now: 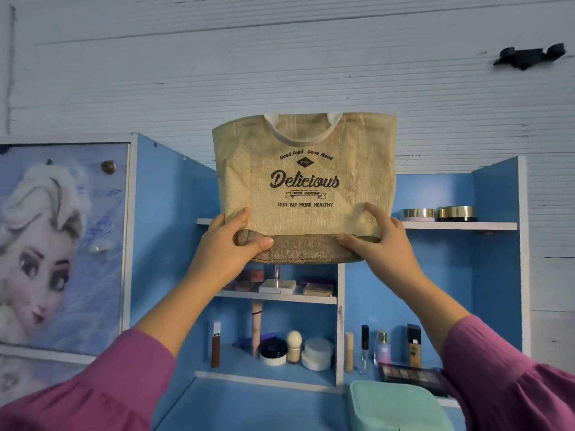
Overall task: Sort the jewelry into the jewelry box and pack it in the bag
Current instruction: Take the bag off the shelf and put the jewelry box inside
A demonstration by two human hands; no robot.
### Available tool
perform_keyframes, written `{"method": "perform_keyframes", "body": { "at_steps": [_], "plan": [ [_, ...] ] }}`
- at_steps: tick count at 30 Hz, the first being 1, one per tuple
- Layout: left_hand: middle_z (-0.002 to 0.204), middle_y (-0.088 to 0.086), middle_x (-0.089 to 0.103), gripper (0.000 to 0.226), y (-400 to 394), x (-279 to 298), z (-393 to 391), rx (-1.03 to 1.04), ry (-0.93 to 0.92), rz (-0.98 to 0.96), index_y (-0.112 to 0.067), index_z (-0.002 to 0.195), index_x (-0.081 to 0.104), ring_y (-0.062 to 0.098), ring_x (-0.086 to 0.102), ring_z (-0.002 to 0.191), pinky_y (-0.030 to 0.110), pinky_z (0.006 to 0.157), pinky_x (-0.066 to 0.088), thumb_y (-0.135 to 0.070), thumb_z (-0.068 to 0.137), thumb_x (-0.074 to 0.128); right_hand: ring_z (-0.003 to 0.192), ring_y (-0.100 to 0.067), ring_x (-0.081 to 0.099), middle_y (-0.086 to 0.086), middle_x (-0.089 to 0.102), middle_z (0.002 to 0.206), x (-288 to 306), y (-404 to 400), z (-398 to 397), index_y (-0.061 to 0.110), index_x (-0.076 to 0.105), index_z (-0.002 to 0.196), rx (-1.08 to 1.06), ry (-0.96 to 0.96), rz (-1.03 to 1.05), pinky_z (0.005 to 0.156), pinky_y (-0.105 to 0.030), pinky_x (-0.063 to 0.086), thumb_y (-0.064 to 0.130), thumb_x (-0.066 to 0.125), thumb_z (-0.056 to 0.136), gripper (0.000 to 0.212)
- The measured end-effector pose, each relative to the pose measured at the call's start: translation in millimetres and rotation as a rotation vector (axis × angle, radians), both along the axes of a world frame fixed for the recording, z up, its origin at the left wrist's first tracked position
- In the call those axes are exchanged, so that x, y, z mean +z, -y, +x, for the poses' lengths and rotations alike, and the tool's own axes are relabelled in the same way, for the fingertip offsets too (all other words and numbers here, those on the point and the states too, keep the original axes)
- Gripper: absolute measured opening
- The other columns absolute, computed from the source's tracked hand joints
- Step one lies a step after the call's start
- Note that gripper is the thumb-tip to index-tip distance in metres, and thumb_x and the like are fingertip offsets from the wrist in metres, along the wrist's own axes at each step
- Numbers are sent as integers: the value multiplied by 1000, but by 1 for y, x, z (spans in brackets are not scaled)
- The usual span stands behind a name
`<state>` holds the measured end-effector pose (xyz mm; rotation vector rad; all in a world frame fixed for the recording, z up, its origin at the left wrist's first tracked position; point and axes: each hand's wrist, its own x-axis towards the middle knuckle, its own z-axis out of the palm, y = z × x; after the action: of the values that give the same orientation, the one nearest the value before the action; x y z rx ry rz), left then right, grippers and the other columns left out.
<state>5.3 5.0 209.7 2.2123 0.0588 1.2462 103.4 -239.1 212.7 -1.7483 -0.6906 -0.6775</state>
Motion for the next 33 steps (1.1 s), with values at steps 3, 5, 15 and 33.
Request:
{"method": "perform_keyframes", "body": {
  "at_steps": [3, 5, 15, 33],
  "plan": [
    [142, -5, 36, 82, 2, -22, -17, -2, -23, 9, -29, 145, 38, 13, 38, 131, 28, 106, 29, -51, 74, 73, 110, -11, 38, 0, 34, 135, -26, 2, -14, 36, 35, 142, 10, -20, -9, 96, -27, 37, 42, 74, 76, 77],
    [137, -10, 36, 82, 4, -41, -27, -2, -38, 10, -29, 145, 37, 9, 37, 129, 23, 103, 27, -50, 74, 72, 110, -9, 37, 2, 34, 134, -47, 1, -22, 36, 36, 141, 27, -48, -5, 98, -29, 39, 42, 75, 75, 77],
    [150, -12, 23, 115, -7, -152, -56, -54, -275, -55, -42, 147, 24, 11, 26, 140, 37, 115, 26, -91, 48, 55, 119, -9, 39, 8, 36, 126, -163, 3, -44, 40, 38, 138, 114, -150, -36, 102, -26, 34, 40, 79, 71, 78],
    [148, -15, 14, 106, -36, -270, -65, -144, -558, -129, -57, 136, 5, -2, 16, 132, 29, 113, 21, -34, 68, 84, 111, -3, 39, 15, 35, 121, -270, -1, -52, 35, 42, 116, 186, -347, -316, 87, -12, 38, 37, 86, 63, 68]
  ]
}}
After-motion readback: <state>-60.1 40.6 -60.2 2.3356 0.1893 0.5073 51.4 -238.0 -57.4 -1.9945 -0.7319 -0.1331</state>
